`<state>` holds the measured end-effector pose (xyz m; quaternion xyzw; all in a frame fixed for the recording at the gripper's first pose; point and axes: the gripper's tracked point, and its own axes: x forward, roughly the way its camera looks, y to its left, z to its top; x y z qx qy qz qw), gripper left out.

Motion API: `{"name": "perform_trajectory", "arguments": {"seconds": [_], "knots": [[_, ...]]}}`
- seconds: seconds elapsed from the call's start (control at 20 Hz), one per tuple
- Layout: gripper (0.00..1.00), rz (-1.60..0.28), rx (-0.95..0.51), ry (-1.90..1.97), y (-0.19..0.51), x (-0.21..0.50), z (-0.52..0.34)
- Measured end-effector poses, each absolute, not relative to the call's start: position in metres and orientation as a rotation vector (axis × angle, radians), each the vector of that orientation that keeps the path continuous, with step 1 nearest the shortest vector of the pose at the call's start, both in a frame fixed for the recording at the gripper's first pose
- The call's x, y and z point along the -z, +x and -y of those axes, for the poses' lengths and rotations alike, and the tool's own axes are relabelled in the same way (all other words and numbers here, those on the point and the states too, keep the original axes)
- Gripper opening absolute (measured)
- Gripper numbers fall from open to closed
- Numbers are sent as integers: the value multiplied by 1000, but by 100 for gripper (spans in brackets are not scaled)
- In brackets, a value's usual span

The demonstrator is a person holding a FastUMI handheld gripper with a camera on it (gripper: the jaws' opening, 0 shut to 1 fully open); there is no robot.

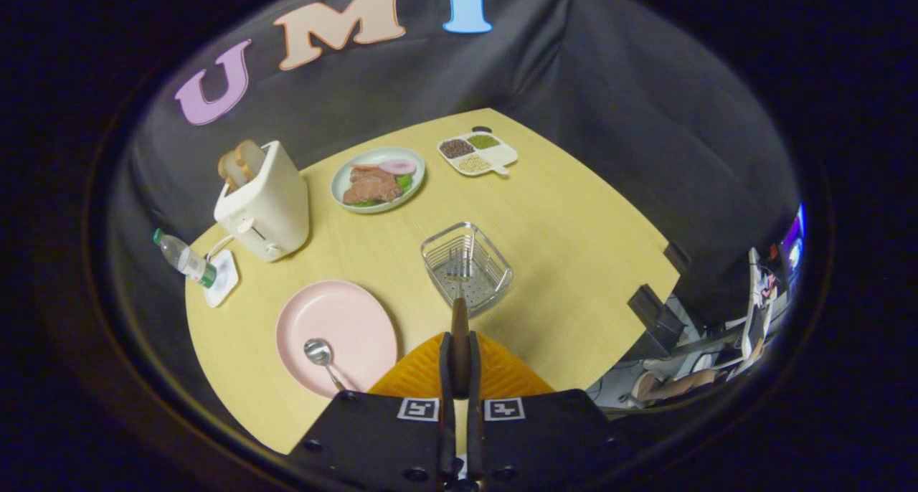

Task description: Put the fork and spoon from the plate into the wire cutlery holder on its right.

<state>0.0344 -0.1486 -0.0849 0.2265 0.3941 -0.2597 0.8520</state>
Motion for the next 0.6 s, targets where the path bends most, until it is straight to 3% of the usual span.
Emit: {"name": "perform_trajectory", "arguments": {"seconds": [0.25, 0.6], "knots": [[9, -955, 491, 442, 46, 104, 154], [10, -991, 449, 411, 62, 118, 164]]}}
